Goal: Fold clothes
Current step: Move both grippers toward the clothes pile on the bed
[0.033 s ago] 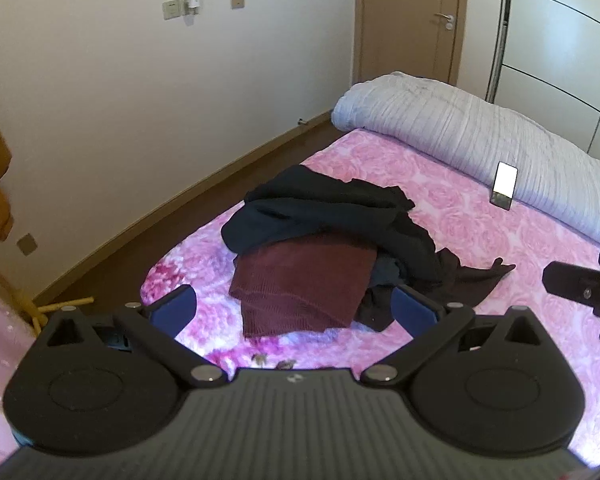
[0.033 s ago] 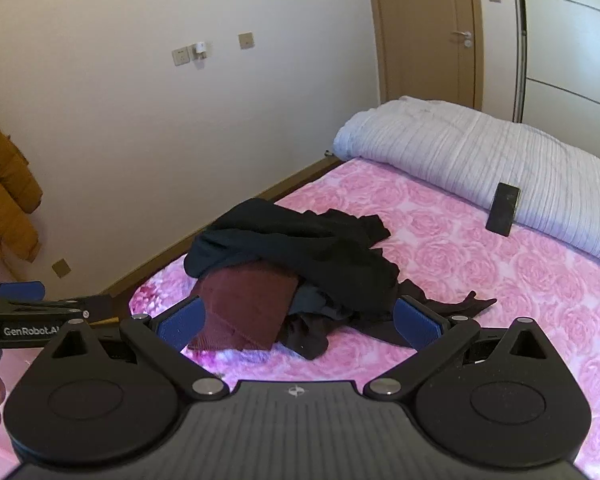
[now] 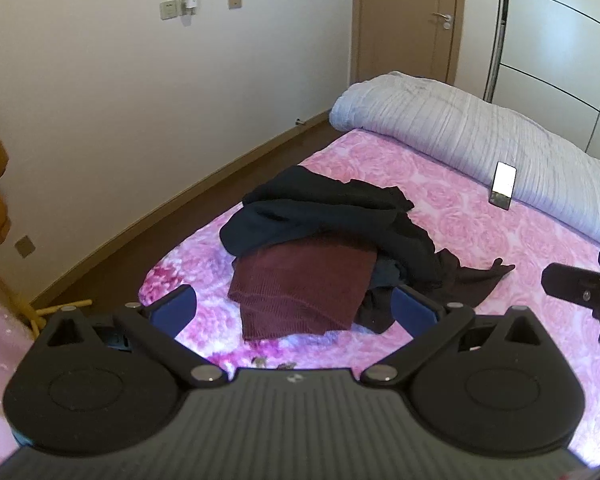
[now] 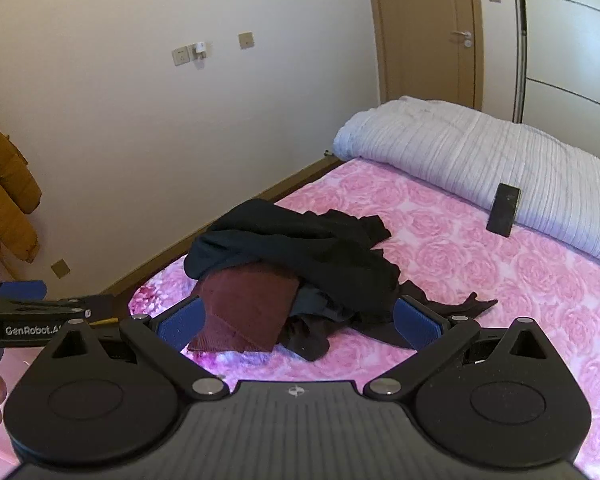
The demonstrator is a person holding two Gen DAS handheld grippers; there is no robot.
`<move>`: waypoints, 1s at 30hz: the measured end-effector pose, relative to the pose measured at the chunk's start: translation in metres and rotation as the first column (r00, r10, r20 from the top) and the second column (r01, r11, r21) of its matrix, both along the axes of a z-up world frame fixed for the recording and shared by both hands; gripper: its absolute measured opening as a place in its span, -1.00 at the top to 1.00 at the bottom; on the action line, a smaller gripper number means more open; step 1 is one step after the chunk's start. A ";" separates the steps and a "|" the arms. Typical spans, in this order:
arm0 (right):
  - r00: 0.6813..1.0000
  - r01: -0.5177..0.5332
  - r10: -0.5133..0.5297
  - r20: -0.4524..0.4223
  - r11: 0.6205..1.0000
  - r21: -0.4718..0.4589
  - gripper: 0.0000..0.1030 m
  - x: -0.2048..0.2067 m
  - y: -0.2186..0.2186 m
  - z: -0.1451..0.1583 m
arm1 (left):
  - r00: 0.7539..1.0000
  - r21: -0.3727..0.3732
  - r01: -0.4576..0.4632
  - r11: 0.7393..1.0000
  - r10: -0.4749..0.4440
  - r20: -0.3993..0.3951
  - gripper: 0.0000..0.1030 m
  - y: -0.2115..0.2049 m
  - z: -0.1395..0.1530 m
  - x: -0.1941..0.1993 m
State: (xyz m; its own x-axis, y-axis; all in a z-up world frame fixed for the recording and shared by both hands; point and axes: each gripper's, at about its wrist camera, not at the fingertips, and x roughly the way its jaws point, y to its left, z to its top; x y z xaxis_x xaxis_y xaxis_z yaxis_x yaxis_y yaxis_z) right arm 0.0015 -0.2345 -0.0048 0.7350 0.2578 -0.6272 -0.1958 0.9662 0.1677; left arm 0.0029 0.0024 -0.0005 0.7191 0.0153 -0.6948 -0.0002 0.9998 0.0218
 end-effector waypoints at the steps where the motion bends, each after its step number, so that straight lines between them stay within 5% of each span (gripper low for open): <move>1: 1.000 0.001 -0.001 0.002 1.000 -0.006 -1.00 0.000 0.000 0.000 | 1.000 -0.009 -0.005 1.000 0.005 -0.003 -0.99 0.003 0.000 0.002; 12: 0.999 0.020 -0.022 -0.044 0.998 -0.054 -1.00 0.029 0.032 -0.007 | 0.999 -0.040 0.018 0.999 -0.020 -0.047 -0.99 0.039 -0.019 0.059; 30: 0.995 0.006 -0.012 -0.099 0.998 -0.058 -1.00 0.052 0.057 -0.024 | 0.996 -0.067 -0.002 0.998 -0.004 -0.085 -0.99 0.080 -0.036 0.072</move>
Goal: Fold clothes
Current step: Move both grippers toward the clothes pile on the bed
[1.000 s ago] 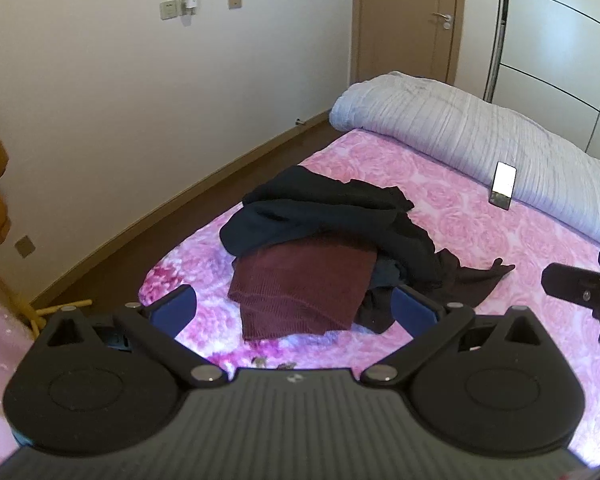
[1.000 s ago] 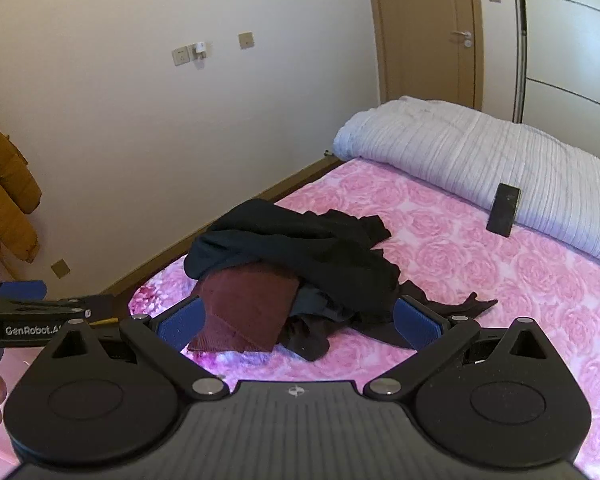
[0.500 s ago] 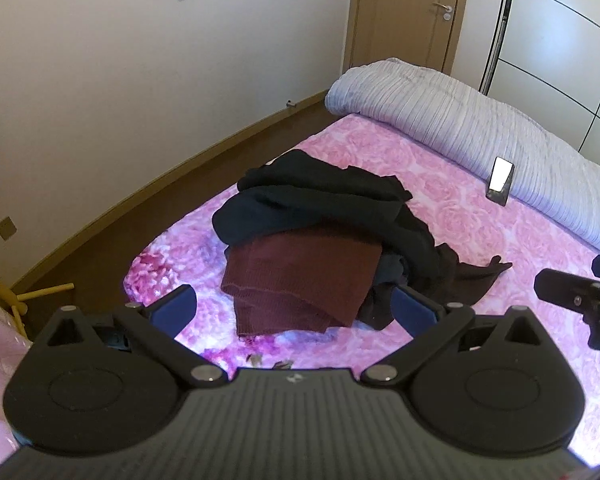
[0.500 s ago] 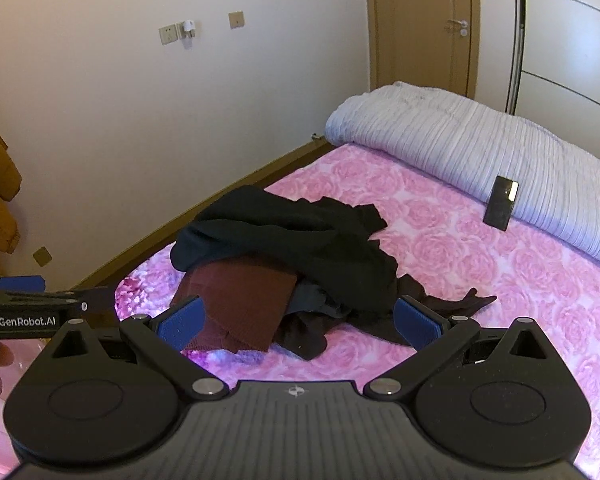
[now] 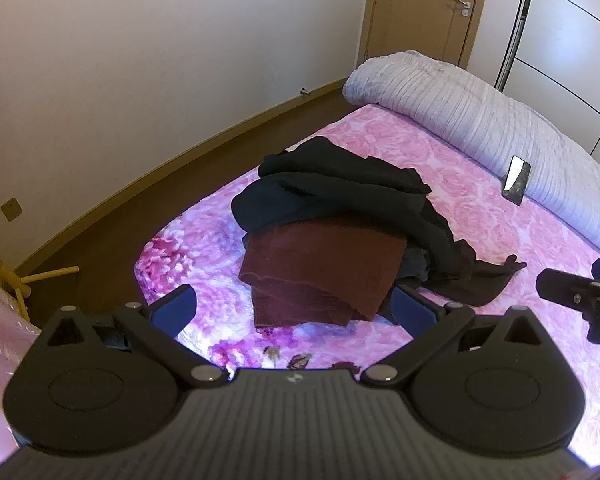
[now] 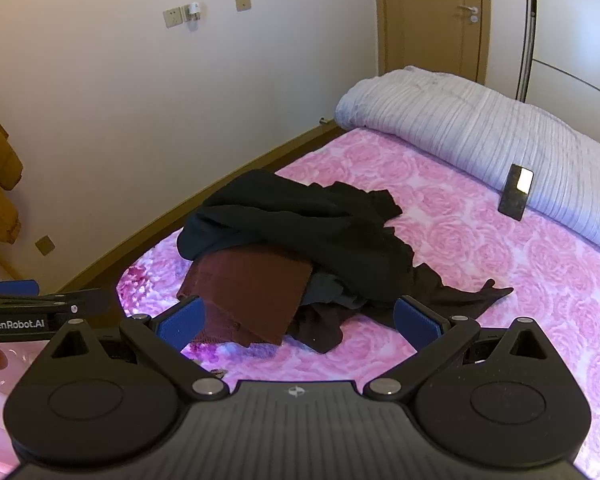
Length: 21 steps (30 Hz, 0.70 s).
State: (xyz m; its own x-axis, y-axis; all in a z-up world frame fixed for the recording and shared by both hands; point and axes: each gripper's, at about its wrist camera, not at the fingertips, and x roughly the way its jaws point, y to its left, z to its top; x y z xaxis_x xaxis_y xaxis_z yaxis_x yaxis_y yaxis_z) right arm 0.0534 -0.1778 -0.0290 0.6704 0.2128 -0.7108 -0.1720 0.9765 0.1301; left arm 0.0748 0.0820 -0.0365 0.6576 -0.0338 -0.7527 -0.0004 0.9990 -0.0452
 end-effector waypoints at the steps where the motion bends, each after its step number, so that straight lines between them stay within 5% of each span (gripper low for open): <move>1: 1.000 0.006 -0.006 -0.004 1.000 -0.001 -1.00 0.002 0.002 -0.002 | 1.000 -0.001 0.005 1.000 -0.005 -0.004 -0.99 0.003 -0.001 0.002; 13: 0.985 0.154 -0.150 -0.084 0.987 0.041 -1.00 0.027 0.016 -0.018 | 0.996 0.012 0.085 0.996 -0.085 -0.041 -0.99 0.040 -0.011 0.035; 21: 0.970 0.213 -0.210 -0.122 0.977 0.017 -1.00 0.040 -0.005 -0.030 | 0.991 0.006 0.106 0.994 -0.105 -0.087 -0.99 0.026 -0.027 0.057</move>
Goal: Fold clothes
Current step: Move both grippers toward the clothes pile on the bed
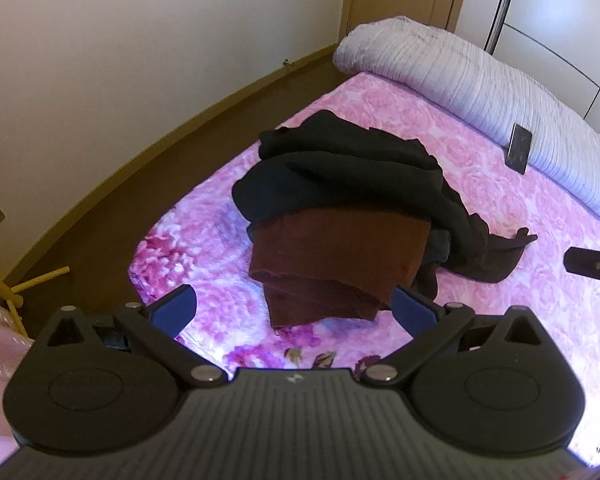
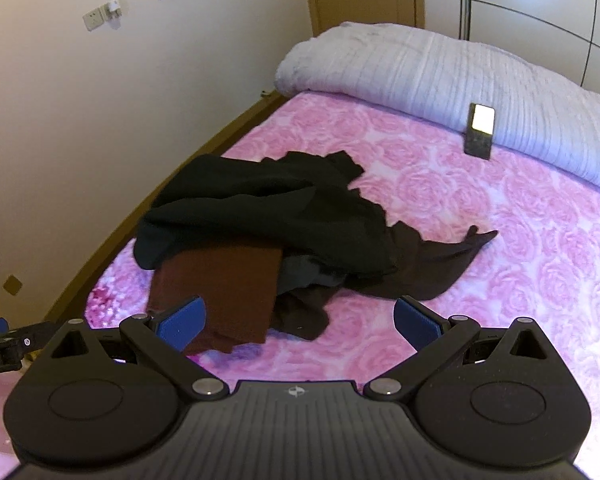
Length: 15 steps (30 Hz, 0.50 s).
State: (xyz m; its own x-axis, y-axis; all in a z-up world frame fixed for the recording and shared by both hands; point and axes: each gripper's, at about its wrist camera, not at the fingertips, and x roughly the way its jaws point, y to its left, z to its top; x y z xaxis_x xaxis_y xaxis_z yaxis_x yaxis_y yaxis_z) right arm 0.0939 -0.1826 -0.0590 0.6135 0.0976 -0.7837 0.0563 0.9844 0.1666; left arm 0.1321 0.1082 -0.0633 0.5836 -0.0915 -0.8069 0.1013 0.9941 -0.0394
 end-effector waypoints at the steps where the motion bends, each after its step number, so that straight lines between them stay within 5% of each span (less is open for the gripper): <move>1: 1.000 0.000 0.000 -0.001 1.000 -0.002 -1.00 0.002 -0.004 -0.001 | 1.000 0.000 0.000 1.000 0.000 -0.001 -0.99 -0.004 0.000 0.002; 15: 0.996 -0.083 0.085 0.025 0.995 -0.060 -1.00 0.066 -0.043 -0.024 | 0.999 0.052 -0.034 0.998 0.033 0.019 -0.99 -0.042 0.016 0.032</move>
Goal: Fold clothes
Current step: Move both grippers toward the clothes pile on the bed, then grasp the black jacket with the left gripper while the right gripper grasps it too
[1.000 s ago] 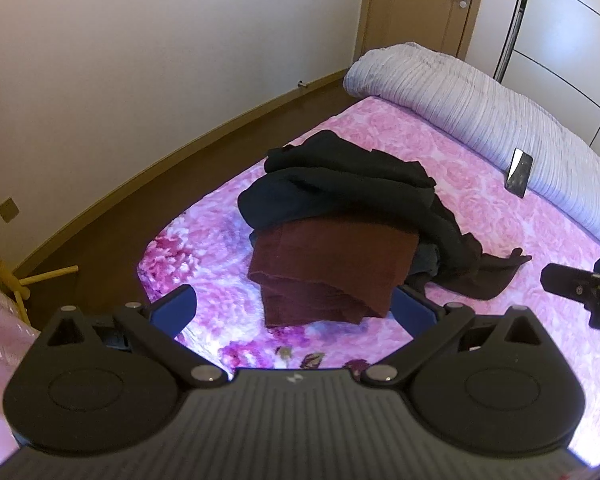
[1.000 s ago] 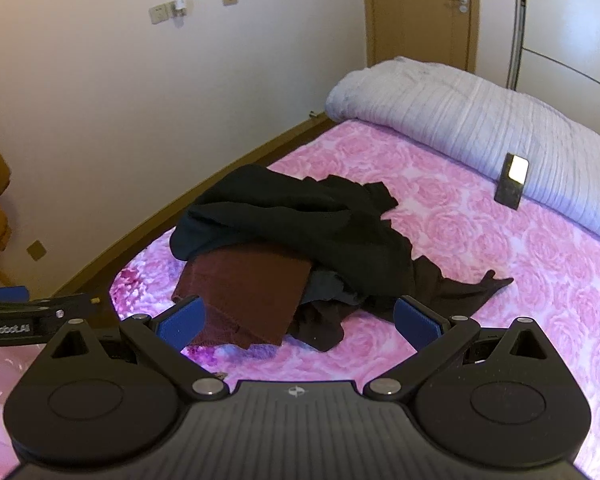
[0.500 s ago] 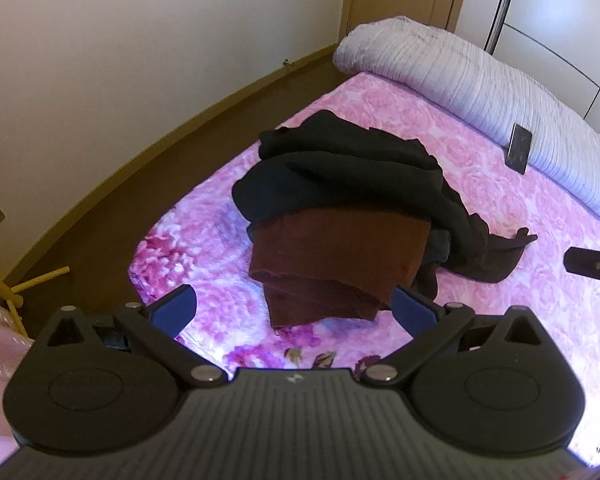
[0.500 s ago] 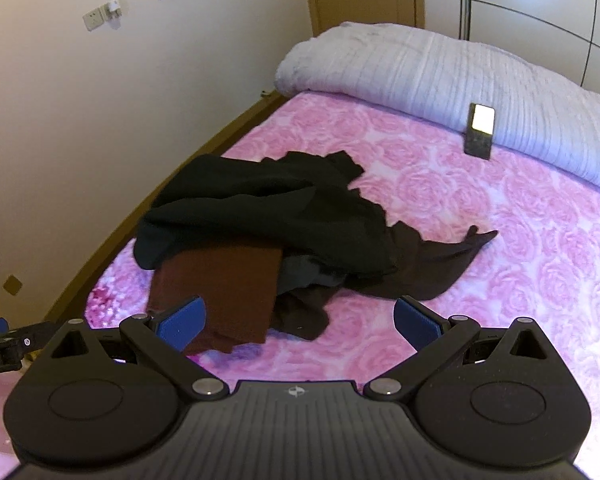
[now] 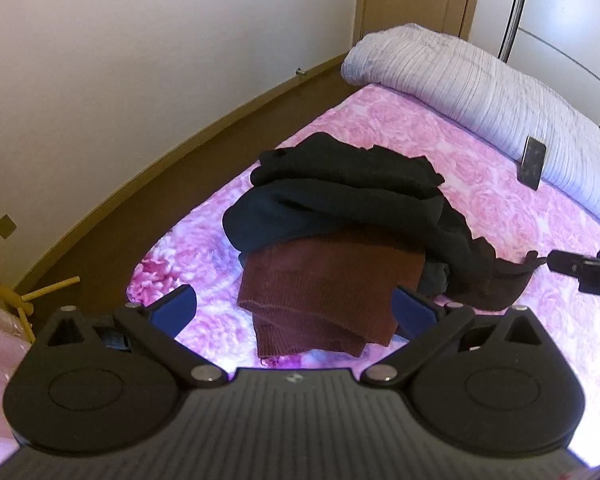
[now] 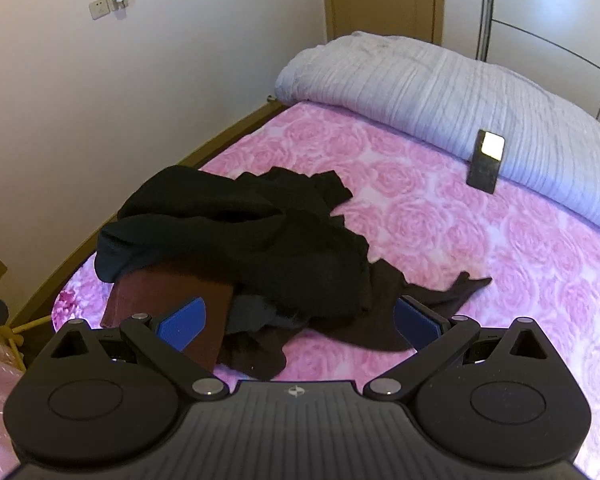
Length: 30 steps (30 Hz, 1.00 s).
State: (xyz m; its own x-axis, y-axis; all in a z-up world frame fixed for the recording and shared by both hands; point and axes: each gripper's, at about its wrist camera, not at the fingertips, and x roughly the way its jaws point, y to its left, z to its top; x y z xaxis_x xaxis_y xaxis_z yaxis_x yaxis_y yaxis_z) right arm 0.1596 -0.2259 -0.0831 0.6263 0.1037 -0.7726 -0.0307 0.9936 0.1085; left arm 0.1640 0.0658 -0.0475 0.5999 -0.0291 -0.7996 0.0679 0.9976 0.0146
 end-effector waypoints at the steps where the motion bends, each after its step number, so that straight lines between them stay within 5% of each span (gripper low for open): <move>1: 1.000 -0.003 0.003 0.002 1.000 -0.005 -1.00 0.003 -0.001 0.000 | 1.000 0.002 0.005 1.000 -0.005 -0.002 -0.99 -0.001 -0.001 0.003; 9: 1.000 0.002 -0.003 -0.009 0.997 -0.075 -1.00 0.035 0.003 -0.020 | 0.994 0.037 0.105 0.994 -0.106 0.013 -0.99 0.001 -0.020 0.064; 18: 0.998 0.025 -0.032 -0.060 0.993 -0.117 -1.00 0.082 0.019 -0.046 | 0.944 0.134 0.326 0.936 -0.330 0.007 -0.99 0.003 -0.071 0.161; 25: 0.988 -0.143 0.138 -0.065 0.987 -0.079 -1.00 0.126 0.062 -0.062 | 0.883 0.084 0.468 0.880 -0.463 -0.070 -0.98 0.006 -0.119 0.229; 30: 0.953 -0.298 0.293 -0.076 0.951 -0.075 -1.00 0.155 0.091 -0.072 | 0.831 0.046 0.557 0.829 -0.555 -0.050 -0.97 0.010 -0.127 0.267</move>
